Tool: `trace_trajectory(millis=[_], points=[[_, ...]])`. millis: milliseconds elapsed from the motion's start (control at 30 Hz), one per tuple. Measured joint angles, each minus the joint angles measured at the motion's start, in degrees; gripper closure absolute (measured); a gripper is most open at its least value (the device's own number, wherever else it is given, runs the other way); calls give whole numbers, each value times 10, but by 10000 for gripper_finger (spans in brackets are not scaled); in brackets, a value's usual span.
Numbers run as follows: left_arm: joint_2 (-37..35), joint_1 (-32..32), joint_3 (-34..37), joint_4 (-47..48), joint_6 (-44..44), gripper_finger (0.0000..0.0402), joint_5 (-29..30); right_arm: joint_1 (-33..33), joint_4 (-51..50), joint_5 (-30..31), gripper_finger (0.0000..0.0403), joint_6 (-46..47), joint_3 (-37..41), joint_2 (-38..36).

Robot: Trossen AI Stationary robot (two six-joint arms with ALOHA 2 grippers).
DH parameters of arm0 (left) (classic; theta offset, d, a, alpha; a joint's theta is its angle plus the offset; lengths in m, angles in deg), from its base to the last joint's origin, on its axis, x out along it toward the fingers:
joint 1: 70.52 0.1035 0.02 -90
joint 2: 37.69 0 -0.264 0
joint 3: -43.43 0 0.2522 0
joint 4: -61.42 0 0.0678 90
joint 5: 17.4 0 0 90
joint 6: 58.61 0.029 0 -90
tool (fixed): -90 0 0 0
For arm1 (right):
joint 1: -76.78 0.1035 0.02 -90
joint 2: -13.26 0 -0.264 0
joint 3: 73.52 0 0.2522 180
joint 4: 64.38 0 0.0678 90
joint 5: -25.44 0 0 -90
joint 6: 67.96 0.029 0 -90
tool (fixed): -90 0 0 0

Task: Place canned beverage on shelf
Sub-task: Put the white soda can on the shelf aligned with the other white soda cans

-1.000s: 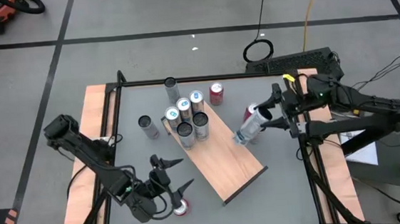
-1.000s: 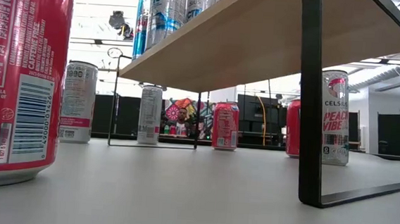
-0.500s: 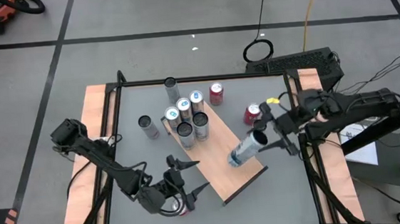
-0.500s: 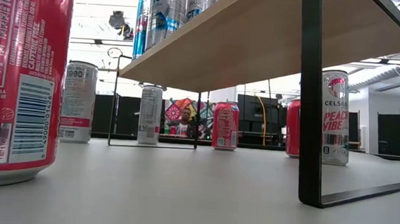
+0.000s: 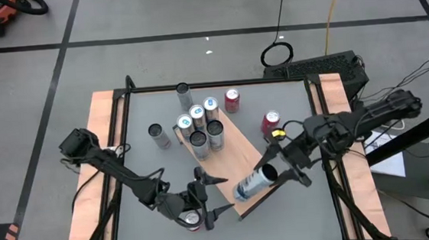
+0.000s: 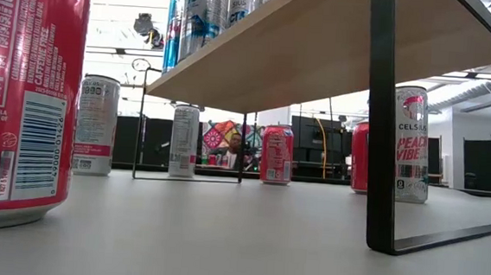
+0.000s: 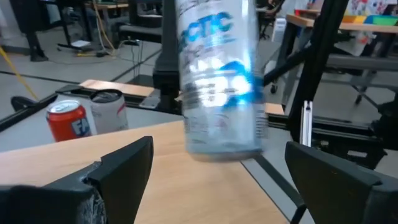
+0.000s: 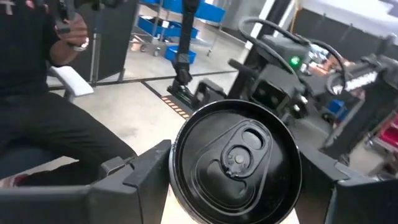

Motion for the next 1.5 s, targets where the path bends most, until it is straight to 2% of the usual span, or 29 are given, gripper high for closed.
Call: trace_trajectory(millis=[167, 300, 567, 867, 1167, 1500], points=[[6, 3, 0, -5, 7, 37, -21, 12, 17, 13, 172, -19, 0, 24], [15, 12, 0, -26, 9, 36, -71, 18, 38, 26, 172, -33, 0, 41], [24, 28, 0, -29, -6, 36, -93, 21, 70, 25, 172, -52, 0, 66], [24, 31, 0, -6, -5, 36, -85, 21, 74, 29, 173, -42, 0, 69], [25, 34, 0, 21, -2, 36, -36, 20, 78, 30, 175, -38, 0, 68], [25, 54, 0, 23, -6, 36, -85, 20, 91, 28, 173, -39, 0, 68]])
